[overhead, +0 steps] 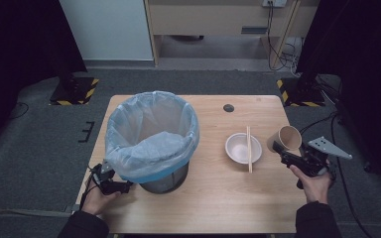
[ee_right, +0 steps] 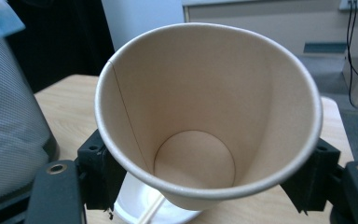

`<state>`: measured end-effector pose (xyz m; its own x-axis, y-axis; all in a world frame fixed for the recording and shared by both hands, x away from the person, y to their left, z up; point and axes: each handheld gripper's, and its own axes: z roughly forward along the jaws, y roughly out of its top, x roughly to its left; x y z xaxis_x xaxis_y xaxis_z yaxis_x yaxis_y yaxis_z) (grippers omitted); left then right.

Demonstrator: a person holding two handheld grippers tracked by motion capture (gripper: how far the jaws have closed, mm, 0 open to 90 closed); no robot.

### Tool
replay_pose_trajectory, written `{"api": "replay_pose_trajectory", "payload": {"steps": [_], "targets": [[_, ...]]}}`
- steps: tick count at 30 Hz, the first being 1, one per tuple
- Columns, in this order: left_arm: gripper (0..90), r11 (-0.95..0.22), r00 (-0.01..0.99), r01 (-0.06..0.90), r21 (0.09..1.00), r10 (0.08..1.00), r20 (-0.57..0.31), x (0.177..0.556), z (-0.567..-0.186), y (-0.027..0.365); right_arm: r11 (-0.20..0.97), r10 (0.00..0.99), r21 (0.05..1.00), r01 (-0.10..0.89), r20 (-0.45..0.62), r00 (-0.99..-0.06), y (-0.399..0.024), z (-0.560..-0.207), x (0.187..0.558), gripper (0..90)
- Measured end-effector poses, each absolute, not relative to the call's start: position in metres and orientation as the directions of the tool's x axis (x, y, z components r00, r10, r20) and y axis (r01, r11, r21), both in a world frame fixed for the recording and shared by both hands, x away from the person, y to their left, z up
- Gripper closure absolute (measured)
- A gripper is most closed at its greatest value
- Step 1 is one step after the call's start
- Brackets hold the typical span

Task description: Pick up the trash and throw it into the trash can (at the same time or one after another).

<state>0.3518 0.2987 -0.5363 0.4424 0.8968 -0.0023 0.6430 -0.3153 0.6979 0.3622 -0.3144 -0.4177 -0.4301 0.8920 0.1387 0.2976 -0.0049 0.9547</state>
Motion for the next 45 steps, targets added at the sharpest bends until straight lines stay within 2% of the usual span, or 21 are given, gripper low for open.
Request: {"api": "replay_pose_trajectory", "payload": {"steps": [33,45], "targets": [[0.0,-0.317,0.445,0.642,0.698,0.896,-0.002,0.352,-0.536,0.299,-0.095,0.816,0.994,0.048,0.105,-0.568,-0.284,-0.335,0.338,26.8],[0.0,-0.317,0.445,0.642,0.698,0.895,-0.002,0.352,-0.536,0.299,-0.098,0.778,0.995,0.012,0.084,-0.622,-0.265,-0.315,0.335,26.9]]}}
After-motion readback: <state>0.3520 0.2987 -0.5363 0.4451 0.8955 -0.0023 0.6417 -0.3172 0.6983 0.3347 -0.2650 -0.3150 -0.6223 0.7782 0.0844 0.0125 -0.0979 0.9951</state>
